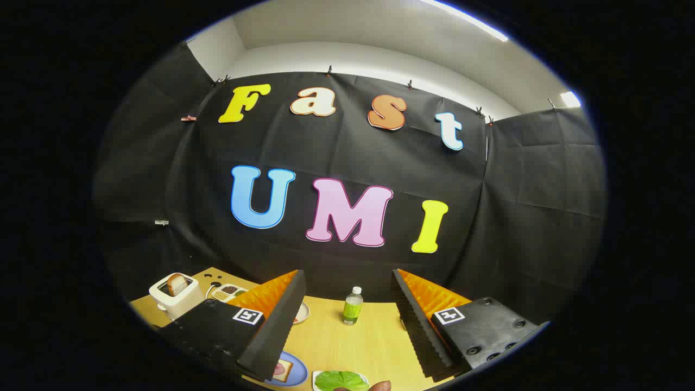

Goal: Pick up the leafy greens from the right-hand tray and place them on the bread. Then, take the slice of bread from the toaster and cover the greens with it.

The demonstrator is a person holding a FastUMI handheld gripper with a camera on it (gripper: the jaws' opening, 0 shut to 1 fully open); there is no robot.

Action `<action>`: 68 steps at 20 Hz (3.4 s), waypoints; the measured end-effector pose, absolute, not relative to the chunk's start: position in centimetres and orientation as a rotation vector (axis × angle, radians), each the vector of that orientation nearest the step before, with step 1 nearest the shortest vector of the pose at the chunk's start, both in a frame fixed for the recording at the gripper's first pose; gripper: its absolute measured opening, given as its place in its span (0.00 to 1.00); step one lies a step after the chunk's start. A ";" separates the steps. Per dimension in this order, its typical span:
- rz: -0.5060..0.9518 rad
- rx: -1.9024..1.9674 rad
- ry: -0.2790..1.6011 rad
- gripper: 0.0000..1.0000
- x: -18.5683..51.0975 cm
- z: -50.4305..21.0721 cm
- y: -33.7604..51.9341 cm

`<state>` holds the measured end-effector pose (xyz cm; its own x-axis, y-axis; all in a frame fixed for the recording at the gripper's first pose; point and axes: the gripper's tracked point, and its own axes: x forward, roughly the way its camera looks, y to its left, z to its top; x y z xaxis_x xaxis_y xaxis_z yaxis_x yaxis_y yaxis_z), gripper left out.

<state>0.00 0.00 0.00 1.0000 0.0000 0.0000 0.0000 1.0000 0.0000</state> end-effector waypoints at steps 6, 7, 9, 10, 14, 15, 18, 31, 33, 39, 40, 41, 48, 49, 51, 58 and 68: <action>-0.010 0.005 -0.002 0.98 -0.8 0.0 -0.2; -0.005 0.005 0.003 0.98 -0.8 -0.1 -0.2; -0.001 -0.001 0.005 0.98 -1.2 -0.1 -0.2; -0.003 -0.004 0.002 0.98 -1.3 0.1 -0.4; 0.000 -0.002 0.002 0.98 -1.6 0.4 -1.0; 0.001 -0.003 0.001 0.98 -1.7 0.5 -1.1; -0.001 0.001 0.007 0.98 -1.5 0.2 -1.5; 0.202 -0.019 0.359 0.98 -0.6 -14.6 -1.5; 0.238 -0.056 0.434 0.98 -0.9 -18.5 -1.5; 0.344 -0.093 0.629 0.98 -1.3 -29.3 -1.1; 0.360 -0.086 0.662 0.98 -1.5 -30.8 -0.9; 0.375 -0.083 0.694 0.97 -1.7 -32.5 -0.8; 0.475 -0.075 0.872 0.94 -3.1 -41.2 0.8; 0.485 -0.075 0.889 0.91 -3.0 -42.0 1.0; 0.503 -0.071 0.920 0.88 -2.8 -43.5 1.5; 0.500 -0.061 0.964 0.63 -2.4 -45.7 1.7; 0.488 -0.039 0.890 0.07 -2.6 -41.5 1.8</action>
